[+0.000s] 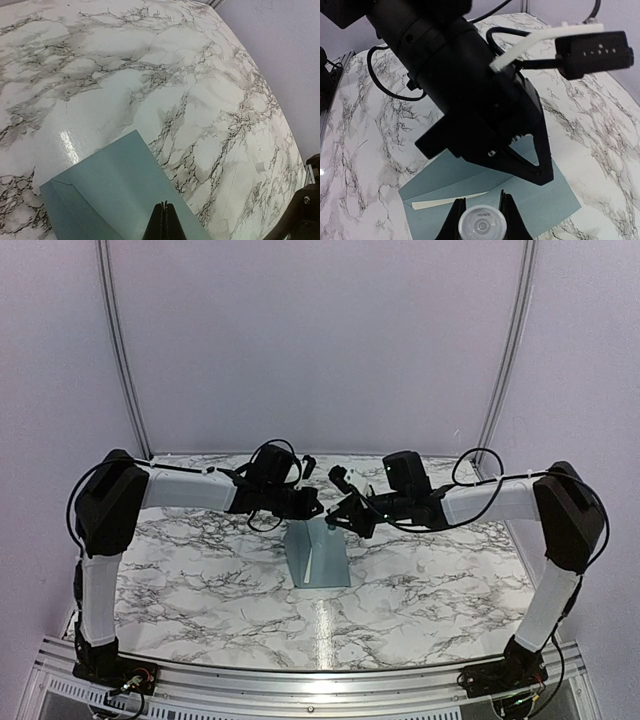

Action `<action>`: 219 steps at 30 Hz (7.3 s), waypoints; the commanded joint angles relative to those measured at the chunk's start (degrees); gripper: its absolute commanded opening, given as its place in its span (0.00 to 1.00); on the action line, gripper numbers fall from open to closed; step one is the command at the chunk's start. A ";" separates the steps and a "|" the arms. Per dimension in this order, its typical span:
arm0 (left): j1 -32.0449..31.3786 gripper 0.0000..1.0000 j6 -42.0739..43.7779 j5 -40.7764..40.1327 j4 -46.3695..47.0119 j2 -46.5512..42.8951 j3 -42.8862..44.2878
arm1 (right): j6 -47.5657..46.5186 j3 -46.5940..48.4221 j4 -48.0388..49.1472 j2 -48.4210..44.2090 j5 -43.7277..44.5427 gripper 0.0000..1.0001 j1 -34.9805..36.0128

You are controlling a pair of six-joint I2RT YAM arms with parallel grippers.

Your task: Place the letter into the envelope and seal it

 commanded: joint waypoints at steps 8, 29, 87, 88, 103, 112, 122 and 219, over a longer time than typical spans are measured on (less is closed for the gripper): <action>4.51 0.00 -6.93 12.99 -3.07 8.99 5.82 | 0.63 -1.93 10.31 3.97 5.56 0.00 3.17; 5.96 0.00 -8.53 13.42 -5.91 13.53 5.55 | 3.58 -0.07 13.88 10.19 7.37 0.00 3.24; 6.75 0.00 -7.11 12.70 -10.06 14.62 6.44 | 3.06 -0.16 10.99 14.35 11.15 0.00 4.41; 6.75 0.00 -7.11 12.77 -10.06 14.64 6.44 | 3.01 0.16 11.06 14.34 11.45 0.00 4.20; 6.75 0.00 -6.50 13.32 -10.32 14.91 6.52 | 2.09 3.37 11.91 17.47 13.46 0.00 2.71; 6.75 0.00 -6.58 12.89 -10.47 14.91 6.85 | 1.52 4.80 9.78 17.07 12.35 0.00 0.44; 6.75 0.00 -6.72 12.70 -10.68 15.34 7.46 | -4.07 3.25 4.27 15.08 9.13 0.00 0.37; 7.81 0.00 -4.60 12.75 -12.54 15.92 9.25 | -1.84 9.98 -3.11 2.59 6.41 0.00 -0.56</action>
